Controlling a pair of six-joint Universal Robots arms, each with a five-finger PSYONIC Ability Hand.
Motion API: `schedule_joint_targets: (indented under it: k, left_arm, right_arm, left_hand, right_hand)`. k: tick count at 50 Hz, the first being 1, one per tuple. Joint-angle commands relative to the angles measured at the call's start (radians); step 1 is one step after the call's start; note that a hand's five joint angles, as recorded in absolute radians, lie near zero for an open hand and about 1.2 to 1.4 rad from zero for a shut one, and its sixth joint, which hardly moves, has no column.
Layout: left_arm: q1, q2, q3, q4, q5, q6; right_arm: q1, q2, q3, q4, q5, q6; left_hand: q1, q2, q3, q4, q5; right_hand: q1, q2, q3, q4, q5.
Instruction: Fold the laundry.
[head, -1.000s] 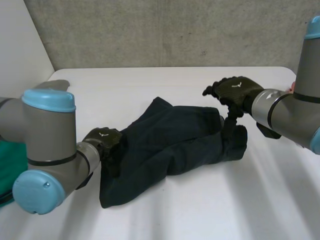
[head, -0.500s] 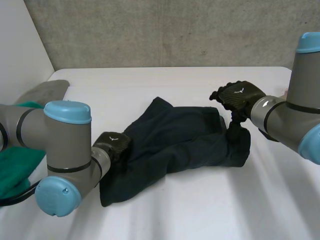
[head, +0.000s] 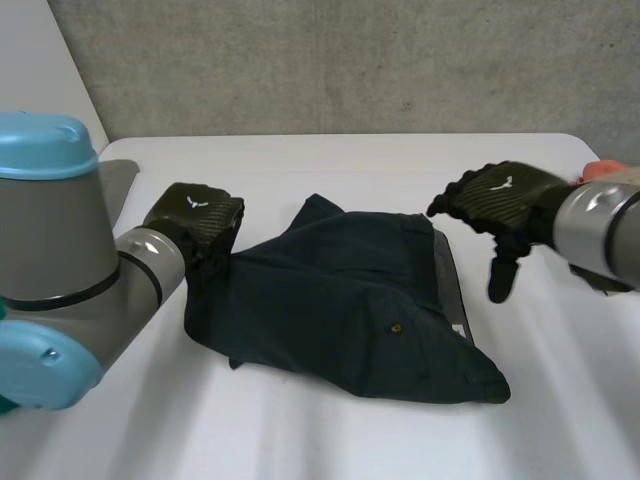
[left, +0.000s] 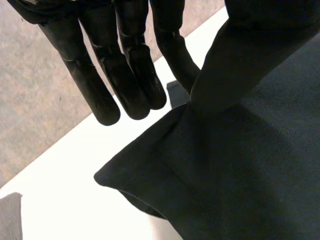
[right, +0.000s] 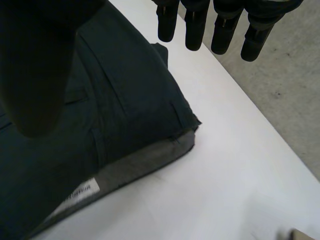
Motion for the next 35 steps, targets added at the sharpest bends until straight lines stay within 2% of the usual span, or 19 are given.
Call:
schedule_joint_targets:
  k: [1,8,12,13,20,24,25,31,35]
  left_arm:
    - [-0.022,0.1,-0.027,-0.053,0.035,-0.005]
    - [-0.043,0.176,-0.075,-0.05,0.059,0.002]
    - [-0.05,0.19,-0.102,-0.039,0.061,0.012]
    - [-0.048,0.188,-0.112,-0.029,0.059,0.018]
    - [-0.022,0.131,-0.113,0.039,0.056,0.041]
    - [0.01,0.095,-0.083,0.103,0.066,0.035]
    - [0.022,0.084,-0.061,0.137,0.07,0.026]
    - [0.038,0.055,0.045,0.223,0.087,-0.036]
    - [0.033,0.044,0.075,0.198,0.099,-0.045]
  right_arm:
    - [0.072,0.181,0.046,-0.242,0.011,0.175]
    - [0.115,0.327,0.044,-0.403,0.033,0.273]
    - [0.138,0.399,0.026,-0.497,0.052,0.306]
    - [0.144,0.42,0.017,-0.529,0.062,0.31]
    - [0.171,0.495,-0.041,-0.578,0.082,0.327]
    - [0.18,0.522,-0.083,-0.568,0.082,0.329]
    - [0.18,0.525,-0.1,-0.568,0.086,0.332]
    - [0.163,0.523,-0.172,-0.565,0.094,0.345]
    - [0.137,0.468,-0.193,-0.537,0.097,0.353]
  left_hand:
    - [0.253,0.202,0.209,0.199,0.234]
    - [0.253,0.202,0.209,0.199,0.234]
    - [0.253,0.202,0.209,0.199,0.234]
    - [0.253,0.202,0.209,0.199,0.234]
    - [0.253,0.202,0.209,0.199,0.234]
    - [0.253,0.202,0.209,0.199,0.234]
    - [0.253,0.202,0.209,0.199,0.234]
    - [0.253,0.202,0.209,0.199,0.234]
    - [0.253,0.202,0.209,0.199,0.234]
  right_hand:
    - [0.09,0.1,0.09,0.09,0.087]
    - [0.125,0.135,0.125,0.126,0.122]
    - [0.242,0.252,0.243,0.243,0.239]
    - [0.344,0.354,0.345,0.345,0.341]
    - [0.6,0.61,0.601,0.601,0.597]
    - [0.963,0.974,0.964,0.964,0.961]
    - [1.162,1.173,1.163,1.163,1.16]
    - [1.164,1.175,1.165,1.165,1.162]
    - [1.164,1.175,1.165,1.165,1.162]
